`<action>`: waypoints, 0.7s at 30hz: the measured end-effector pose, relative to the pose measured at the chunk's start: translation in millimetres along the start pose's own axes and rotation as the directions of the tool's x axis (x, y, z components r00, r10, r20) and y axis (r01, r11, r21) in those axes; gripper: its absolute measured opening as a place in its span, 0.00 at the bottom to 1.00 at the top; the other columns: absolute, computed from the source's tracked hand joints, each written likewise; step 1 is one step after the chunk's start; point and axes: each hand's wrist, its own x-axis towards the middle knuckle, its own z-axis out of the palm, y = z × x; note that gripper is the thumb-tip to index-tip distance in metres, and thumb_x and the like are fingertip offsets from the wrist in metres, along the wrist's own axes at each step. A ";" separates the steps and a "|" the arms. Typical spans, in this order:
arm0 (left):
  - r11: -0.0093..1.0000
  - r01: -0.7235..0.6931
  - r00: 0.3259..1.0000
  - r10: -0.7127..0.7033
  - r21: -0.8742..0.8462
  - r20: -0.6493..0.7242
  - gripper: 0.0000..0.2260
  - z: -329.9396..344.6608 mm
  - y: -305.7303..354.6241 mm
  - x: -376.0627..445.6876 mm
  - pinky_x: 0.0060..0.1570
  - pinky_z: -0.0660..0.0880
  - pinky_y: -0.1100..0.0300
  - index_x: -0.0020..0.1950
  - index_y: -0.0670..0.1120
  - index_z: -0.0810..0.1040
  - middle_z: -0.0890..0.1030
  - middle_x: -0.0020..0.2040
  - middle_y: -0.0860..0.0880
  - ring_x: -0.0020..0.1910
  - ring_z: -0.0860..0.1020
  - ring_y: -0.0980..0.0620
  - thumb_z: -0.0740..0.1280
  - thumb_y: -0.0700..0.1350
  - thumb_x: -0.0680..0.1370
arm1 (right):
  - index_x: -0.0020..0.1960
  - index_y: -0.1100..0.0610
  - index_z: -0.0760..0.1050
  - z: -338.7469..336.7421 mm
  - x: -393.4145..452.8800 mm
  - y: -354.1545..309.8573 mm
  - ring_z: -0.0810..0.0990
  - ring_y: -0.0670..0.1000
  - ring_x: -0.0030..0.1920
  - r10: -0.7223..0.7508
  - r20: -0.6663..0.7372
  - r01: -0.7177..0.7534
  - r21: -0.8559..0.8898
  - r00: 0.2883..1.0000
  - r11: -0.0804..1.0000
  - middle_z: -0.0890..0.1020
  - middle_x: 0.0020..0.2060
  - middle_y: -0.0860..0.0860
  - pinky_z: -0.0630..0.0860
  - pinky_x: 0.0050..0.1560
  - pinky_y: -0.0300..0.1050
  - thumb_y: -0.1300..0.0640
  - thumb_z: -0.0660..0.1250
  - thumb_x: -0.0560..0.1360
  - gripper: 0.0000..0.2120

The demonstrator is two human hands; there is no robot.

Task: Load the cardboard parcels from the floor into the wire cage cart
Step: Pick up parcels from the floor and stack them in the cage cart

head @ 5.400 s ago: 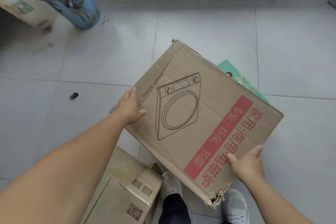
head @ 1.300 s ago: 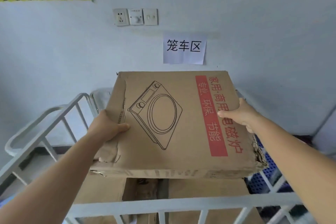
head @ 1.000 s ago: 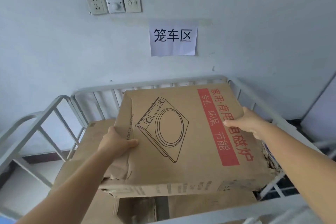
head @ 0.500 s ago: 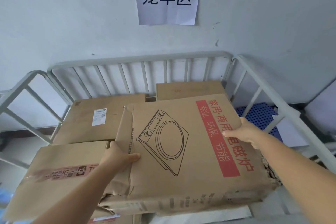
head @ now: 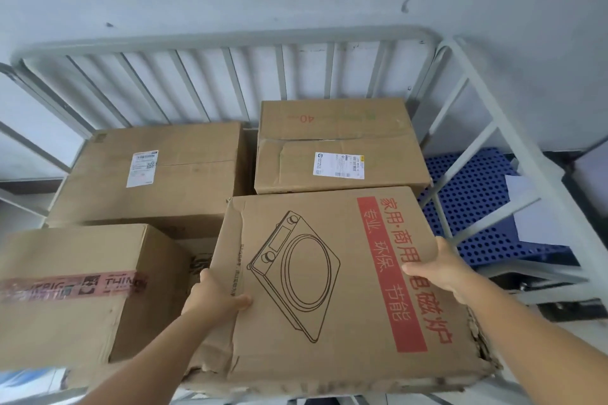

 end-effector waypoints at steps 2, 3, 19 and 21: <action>1.000 0.019 1.000 -0.019 0.006 0.021 0.38 16.1 2.0 7.4 0.49 0.75 0.52 0.63 0.43 0.63 0.76 0.56 0.45 0.53 0.77 0.45 0.79 0.56 0.63 | 0.65 0.52 0.65 3.2 13.8 12.0 0.77 0.55 0.54 0.017 0.002 -0.017 0.010 1.000 1.000 0.78 0.52 0.49 0.74 0.58 0.59 0.54 0.79 0.67 0.33; 1.000 0.026 0.999 -0.026 0.009 0.027 0.39 23.6 3.6 11.8 0.49 0.75 0.52 0.64 0.43 0.63 0.76 0.57 0.45 0.54 0.77 0.44 0.79 0.55 0.62 | 0.65 0.52 0.65 4.9 20.1 17.3 0.77 0.55 0.54 0.025 0.007 -0.025 0.007 1.000 1.000 0.78 0.51 0.49 0.75 0.57 0.59 0.54 0.79 0.67 0.33; 0.988 0.062 0.998 -0.061 -0.139 0.013 0.40 140.9 3.6 81.8 0.52 0.77 0.48 0.71 0.45 0.61 0.72 0.63 0.45 0.56 0.75 0.45 0.80 0.46 0.65 | 0.68 0.50 0.59 42.9 130.3 78.9 0.75 0.57 0.56 0.050 -0.036 -0.047 0.064 0.998 0.997 0.75 0.55 0.52 0.72 0.54 0.56 0.61 0.78 0.68 0.37; 0.986 0.067 0.998 -0.064 -0.153 0.023 0.40 150.4 2.0 88.6 0.48 0.76 0.52 0.72 0.45 0.60 0.70 0.64 0.44 0.55 0.73 0.46 0.79 0.45 0.66 | 0.69 0.52 0.59 47.2 140.1 83.7 0.75 0.57 0.58 0.059 -0.045 -0.056 0.064 0.997 0.996 0.75 0.56 0.53 0.72 0.54 0.56 0.61 0.78 0.68 0.37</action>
